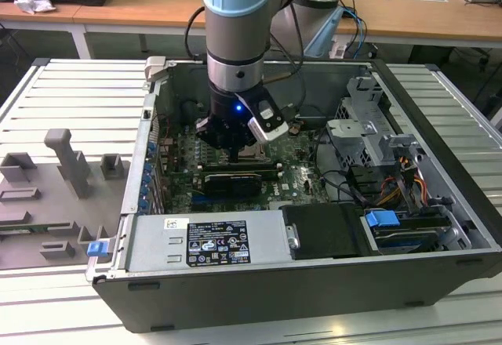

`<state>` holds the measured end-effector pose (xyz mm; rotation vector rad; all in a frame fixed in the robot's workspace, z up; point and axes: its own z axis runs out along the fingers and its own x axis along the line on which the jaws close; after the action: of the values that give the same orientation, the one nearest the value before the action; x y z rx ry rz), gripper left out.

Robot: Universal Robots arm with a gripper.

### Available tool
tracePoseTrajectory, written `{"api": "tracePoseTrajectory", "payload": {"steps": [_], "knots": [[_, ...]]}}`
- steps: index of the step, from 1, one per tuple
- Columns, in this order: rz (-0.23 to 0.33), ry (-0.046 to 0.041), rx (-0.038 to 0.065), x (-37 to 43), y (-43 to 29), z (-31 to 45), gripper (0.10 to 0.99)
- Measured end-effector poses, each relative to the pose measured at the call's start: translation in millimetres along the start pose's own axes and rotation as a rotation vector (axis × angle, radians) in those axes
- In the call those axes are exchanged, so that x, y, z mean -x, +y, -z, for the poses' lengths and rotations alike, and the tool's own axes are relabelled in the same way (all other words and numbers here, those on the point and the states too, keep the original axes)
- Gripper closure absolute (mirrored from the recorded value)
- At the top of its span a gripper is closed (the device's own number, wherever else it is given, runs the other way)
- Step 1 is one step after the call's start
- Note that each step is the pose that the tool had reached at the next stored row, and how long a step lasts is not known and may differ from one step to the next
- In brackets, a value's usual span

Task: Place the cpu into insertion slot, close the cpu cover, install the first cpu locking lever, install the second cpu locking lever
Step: 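Install the second cpu locking lever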

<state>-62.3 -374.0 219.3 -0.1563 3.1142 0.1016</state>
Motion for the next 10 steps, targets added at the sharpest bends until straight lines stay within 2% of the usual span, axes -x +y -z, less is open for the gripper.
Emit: {"api": "tracePoseTrajectory", "payload": {"steps": [1, 2, 4, 5, 6, 7, 10], "knots": [[0.002, 0.0000, 0.002, -1.4, -0.1, -1.4, 0.980], [0.003, -0.0010, 0.013, -4.0, -0.8, -2.1, 0.980], [0.002, -0.0055, 0.056, -7.3, -5.0, -2.2, 0.980], [0.002, -0.0068, 0.068, -8.8, -7.9, -2.1, 0.980], [0.002, -0.0075, 0.076, -9.8, -9.4, -2.1, 0.980], [0.002, -0.0091, 0.089, -12.0, -11.3, -2.1, 0.980], [0.001, -0.0139, 0.119, -17.1, -13.0, -3.1, 0.980]]}}
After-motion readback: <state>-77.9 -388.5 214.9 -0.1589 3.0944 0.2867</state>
